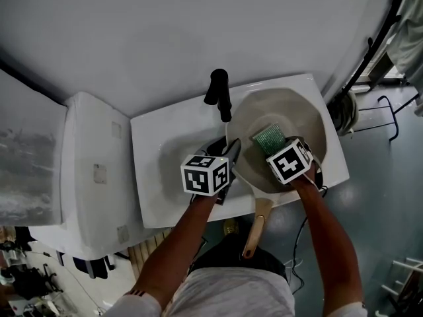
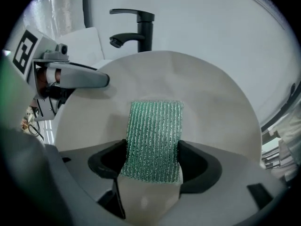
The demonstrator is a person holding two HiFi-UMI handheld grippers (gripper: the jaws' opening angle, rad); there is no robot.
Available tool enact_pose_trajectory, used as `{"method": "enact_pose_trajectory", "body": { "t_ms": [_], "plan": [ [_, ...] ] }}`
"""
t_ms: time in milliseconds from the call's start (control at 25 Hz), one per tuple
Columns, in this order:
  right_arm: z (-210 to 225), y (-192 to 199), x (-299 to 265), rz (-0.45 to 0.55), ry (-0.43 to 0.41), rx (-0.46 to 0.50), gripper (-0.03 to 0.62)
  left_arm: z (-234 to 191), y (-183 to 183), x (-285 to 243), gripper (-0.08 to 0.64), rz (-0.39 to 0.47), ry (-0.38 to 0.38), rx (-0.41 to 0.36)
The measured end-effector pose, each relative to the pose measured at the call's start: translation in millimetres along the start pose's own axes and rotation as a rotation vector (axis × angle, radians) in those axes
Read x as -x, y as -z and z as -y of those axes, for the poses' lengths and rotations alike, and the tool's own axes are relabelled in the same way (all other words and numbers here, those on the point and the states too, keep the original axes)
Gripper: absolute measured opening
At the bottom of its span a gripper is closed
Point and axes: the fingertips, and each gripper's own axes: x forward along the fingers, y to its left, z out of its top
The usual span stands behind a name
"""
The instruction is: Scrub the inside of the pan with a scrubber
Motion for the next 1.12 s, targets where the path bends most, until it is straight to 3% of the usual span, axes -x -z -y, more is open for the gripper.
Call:
{"method": "enact_pose_trajectory", "body": {
  "t_ms": [320, 760, 920, 1120],
  "plan": [
    [40.4, 13.5, 15.7, 0.014, 0.070, -0.059, 0.345, 0.1, 0.3, 0.0, 0.132, -0.002, 0.000, -0.008],
    [30.8, -3.6, 61.5, 0.115, 0.091, -0.026, 0.345, 0.5, -3.9, 6.2, 0.135, 0.017, -0.012, -0.047],
    [22.1, -13.3, 90.2, 0.203, 0.088, -0.030, 0.345, -4.3, -16.5, 28.9, 0.147, 0.067, -0.049, -0.084],
    [13.3, -26.2, 127.5, 0.346, 0.076, -0.066, 0.345, 7.0, -50.0, 70.0, 0.147, 0.196, -0.045, -0.112]
  ]
}}
